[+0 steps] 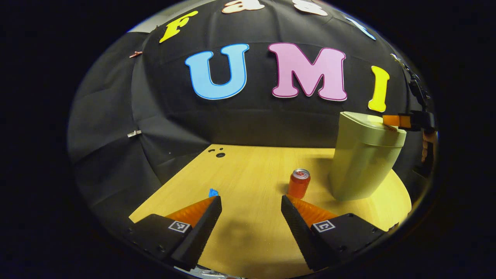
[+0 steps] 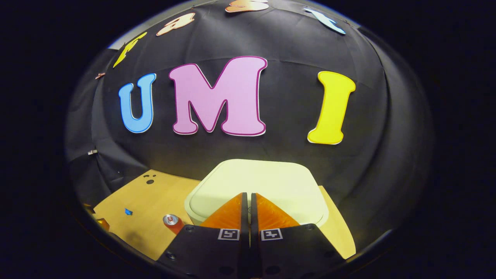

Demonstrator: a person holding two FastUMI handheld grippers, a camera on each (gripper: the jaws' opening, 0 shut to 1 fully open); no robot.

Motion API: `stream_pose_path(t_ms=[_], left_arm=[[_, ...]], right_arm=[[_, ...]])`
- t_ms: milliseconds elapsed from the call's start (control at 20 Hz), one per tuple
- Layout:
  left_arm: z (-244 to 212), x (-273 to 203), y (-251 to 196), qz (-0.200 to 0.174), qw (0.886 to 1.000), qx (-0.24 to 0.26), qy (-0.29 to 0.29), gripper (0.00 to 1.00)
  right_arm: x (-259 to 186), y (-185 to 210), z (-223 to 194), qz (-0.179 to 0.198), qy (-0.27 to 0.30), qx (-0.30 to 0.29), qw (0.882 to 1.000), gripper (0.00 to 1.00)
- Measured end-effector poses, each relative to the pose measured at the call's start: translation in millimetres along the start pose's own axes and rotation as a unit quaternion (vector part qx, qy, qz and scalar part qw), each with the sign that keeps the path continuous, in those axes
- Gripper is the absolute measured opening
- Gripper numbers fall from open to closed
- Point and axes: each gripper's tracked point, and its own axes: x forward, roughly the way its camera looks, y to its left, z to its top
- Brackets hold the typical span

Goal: Press the lid of the desktop garbage bin to open it, pick up the crumpled paper on the desktop and throw it into the bin, then pick up the pop can on the desktop and drop it into the bin, and finally close the garbage bin lid.

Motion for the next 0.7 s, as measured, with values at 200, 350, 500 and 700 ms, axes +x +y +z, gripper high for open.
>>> stream_pose_path(t_ms=[200,350,500,700], left_arm=[[3,-5,-16,0.003,1.000,0.006,0.002,0.99],[9,-10,-23,-0.005,1.000,0.023,-0.003,0.99],[23,-12,-25,-0.015,0.999,0.023,-0.016,0.99],[33,-9,-15,-0.012,0.999,0.023,-0.023,0.99]], right_arm=[[0,0,-1,0.009,-0.013,-0.029,0.999,0.05],[0,-2,0,0.013,-0.013,0.014,1.000,0.05],[-1,-2,6,0.011,-0.016,0.014,1.000,0.05],[-10,6,15,0.031,-0.025,0.010,0.999,0.05]])
